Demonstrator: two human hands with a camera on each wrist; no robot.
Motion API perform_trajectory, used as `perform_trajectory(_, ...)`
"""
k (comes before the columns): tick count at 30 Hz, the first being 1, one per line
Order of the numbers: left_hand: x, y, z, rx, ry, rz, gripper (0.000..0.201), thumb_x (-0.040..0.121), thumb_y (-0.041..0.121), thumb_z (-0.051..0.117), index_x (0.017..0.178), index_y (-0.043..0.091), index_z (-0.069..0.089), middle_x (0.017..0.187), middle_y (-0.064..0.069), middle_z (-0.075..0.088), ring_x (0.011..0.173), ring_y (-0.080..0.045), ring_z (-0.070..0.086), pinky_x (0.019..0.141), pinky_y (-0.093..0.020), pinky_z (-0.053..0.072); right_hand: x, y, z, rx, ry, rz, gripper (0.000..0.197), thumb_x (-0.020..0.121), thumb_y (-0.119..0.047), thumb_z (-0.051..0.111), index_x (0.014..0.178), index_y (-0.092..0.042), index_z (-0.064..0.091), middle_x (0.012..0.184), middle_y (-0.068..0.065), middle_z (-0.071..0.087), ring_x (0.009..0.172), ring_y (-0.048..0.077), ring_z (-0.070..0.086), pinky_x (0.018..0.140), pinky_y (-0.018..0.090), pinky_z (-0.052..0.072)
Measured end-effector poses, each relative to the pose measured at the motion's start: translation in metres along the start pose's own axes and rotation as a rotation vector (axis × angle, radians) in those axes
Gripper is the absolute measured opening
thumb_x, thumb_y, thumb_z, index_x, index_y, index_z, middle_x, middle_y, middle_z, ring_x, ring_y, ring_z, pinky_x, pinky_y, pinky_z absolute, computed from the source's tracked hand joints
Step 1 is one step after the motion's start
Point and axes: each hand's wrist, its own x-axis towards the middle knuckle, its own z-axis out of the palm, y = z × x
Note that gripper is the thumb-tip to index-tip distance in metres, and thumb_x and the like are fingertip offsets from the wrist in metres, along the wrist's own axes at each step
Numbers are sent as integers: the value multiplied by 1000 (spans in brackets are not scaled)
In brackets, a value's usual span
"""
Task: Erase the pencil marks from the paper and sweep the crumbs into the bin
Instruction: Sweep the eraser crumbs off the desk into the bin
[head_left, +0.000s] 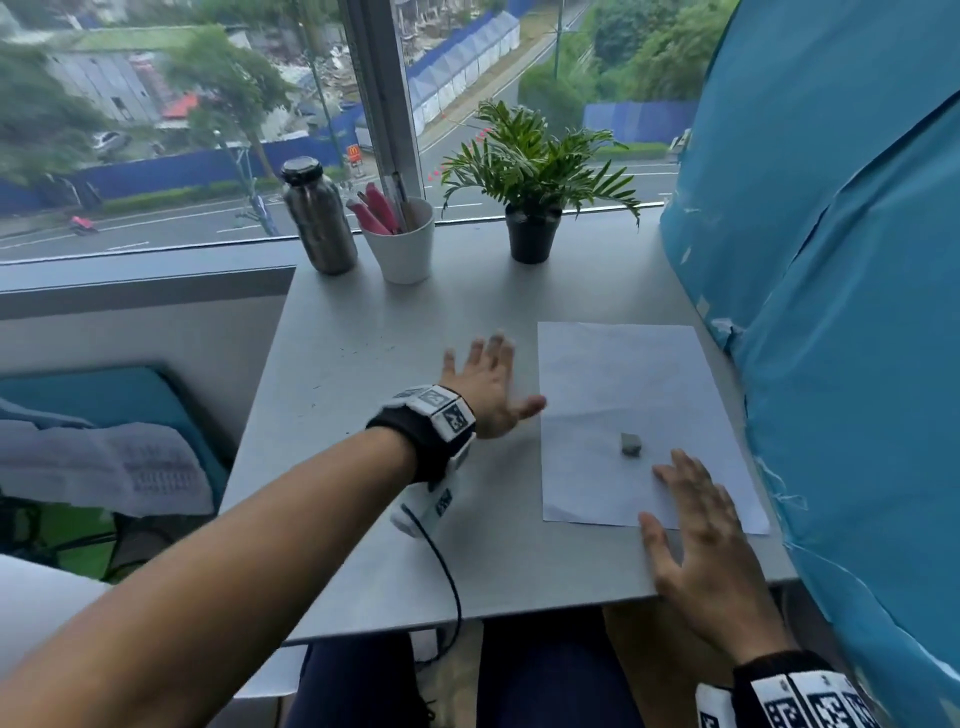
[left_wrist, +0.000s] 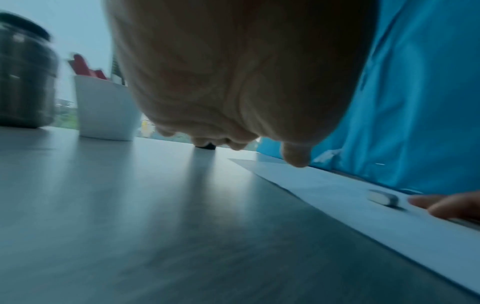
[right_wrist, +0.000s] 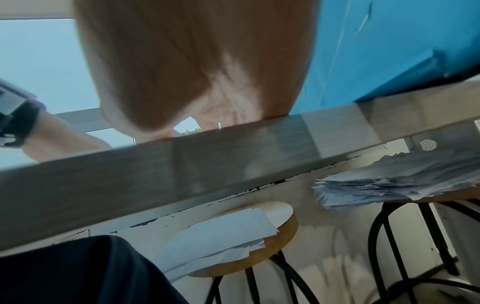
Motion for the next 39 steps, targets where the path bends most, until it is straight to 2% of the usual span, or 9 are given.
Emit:
perform_trajectory(3,14,25,10,8,-57,165,87,93,69,27,155,19,-10,161,4,-19,148,-19,-16,115,-50,-16,0,1,-2,8,-11,13,55,95,-32,53,147,-24,36,161,-6,19,146,4,11,119,29,7)
perform_trajectory(13,11,-100,-2,-11,-63,-196,85,92,72,21,155,22,-9,161,7,-17,149,-15,-10,114,-52,-14,-1,2,2,29,25,33,53,92,-28,57,143,-22,43,159,-6,25,147,12,20,121,40,16)
perform_trajectory(16,-2,-145,-7,14,-60,-254,84,93,70,20,155,20,-7,162,4,-15,149,-16,-9,115,-51,-13,1,2,4,11,53,19,52,91,-37,47,141,-20,44,158,-3,28,146,15,23,120,40,16)
perform_trajectory(21,-5,-195,-30,-165,43,-126,79,97,60,26,156,16,-5,163,-1,-9,149,-14,-8,121,-41,-2,2,5,11,-6,105,3,62,83,-45,40,138,-18,47,155,0,34,142,22,31,119,42,20)
perform_trajectory(26,-3,-220,-23,-63,-75,-161,87,93,68,27,155,19,-9,161,1,-17,148,-15,-15,121,-39,-5,5,6,19,30,225,-61,67,80,-48,37,131,-9,55,150,8,43,137,29,39,115,44,24)
perform_trajectory(30,-45,-202,2,35,-96,45,103,85,78,29,153,15,-17,159,-1,-25,145,-12,-23,121,-37,-8,6,8,25,39,281,-93,67,81,-47,38,127,-2,57,146,13,47,134,34,43,112,50,30)
perform_trajectory(34,-102,-194,17,-59,-188,259,89,95,64,33,153,21,-18,158,6,-27,143,-2,-25,118,-28,-12,9,19,37,53,288,-104,70,84,-51,37,127,1,57,147,14,45,135,36,41,110,59,32)
perform_trajectory(36,-113,-196,15,-136,-128,343,84,97,56,38,154,22,-14,159,8,-23,144,1,-20,117,-20,-12,11,23,40,61,273,-99,75,87,-58,32,128,0,56,148,13,44,138,35,38,110,60,31)
perform_trajectory(39,-93,-211,-4,-210,47,301,81,97,52,43,155,25,-6,160,12,-17,145,3,-14,114,-14,-10,11,23,39,64,227,-91,75,87,-62,28,133,-7,50,153,6,37,143,30,31,113,60,28)
